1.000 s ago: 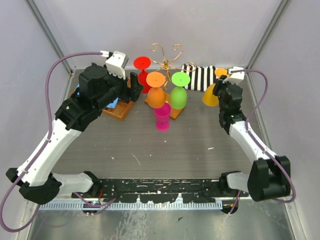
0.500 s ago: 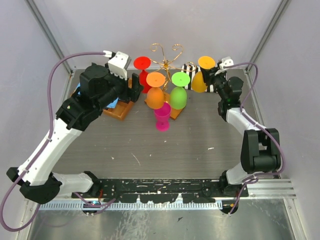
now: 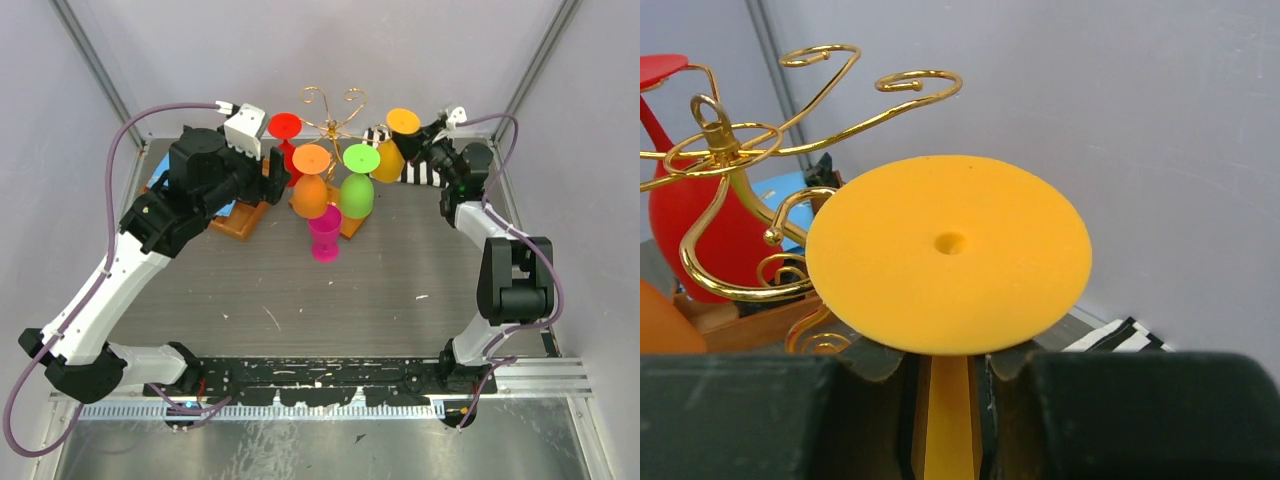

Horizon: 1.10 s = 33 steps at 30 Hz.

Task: Place the wine glass upside down on the wine glass rack
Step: Adjust the wine glass.

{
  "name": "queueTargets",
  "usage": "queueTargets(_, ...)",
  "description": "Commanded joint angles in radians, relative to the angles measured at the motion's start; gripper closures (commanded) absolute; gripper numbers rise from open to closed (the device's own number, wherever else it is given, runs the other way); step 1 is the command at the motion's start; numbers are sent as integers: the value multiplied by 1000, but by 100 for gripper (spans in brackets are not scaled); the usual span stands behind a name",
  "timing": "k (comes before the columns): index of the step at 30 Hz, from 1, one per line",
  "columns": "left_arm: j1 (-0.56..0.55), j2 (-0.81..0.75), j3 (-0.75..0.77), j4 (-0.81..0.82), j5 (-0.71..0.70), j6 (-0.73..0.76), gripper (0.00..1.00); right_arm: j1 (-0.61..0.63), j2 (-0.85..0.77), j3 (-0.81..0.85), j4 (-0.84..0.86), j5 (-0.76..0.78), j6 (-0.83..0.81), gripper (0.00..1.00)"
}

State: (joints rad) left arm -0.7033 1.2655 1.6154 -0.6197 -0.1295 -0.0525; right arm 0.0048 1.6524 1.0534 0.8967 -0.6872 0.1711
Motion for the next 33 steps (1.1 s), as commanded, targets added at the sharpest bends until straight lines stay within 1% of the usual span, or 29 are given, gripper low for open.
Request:
queueTargets(1,-1,-3,27,-3,11,15,21,-44,23,68,148,-114,142,100)
queueTargets(4,-2,-3,26,0,9,16,21,-58,23,66,148,-108,154,100)
queueTargets(7,-2,-3,29,-2,10,16,21,-65,16,74,84,-65,134,100)
queueTargets(8,-2,27,33,-5,9,19,21,-68,3,75,52,-35,118,100)
queueTargets(10,-2,30,46,-14,10,34,19,-71,-35,83,-76,90,75,100)
queueTargets(13,-2,19,57,-12,16,74,15,-72,-127,125,-365,287,-22,100)
queueTargets(15,-1,12,52,9,35,97,14,-72,-195,152,-543,422,-48,100)
queueTargets(17,-2,-21,45,34,62,109,14,-72,-267,171,-692,509,-63,100)
queueTargets(20,-16,-35,44,58,92,128,13,-72,-376,185,-867,571,-25,100)
queueTargets(23,-86,-36,49,57,58,168,13,-72,-487,174,-999,552,51,100)
queueTargets(25,-158,-44,31,68,43,225,13,-72,-549,166,-1073,500,83,100)
queueTargets(28,-293,-73,-43,132,-5,369,13,-71,-631,160,-1166,410,138,99)
queueTargets(31,-421,-111,-140,243,-90,530,6,-71,-703,157,-1228,275,191,100)
queueTargets(33,-481,-125,-172,268,-88,616,6,-71,-727,176,-1293,188,199,100)
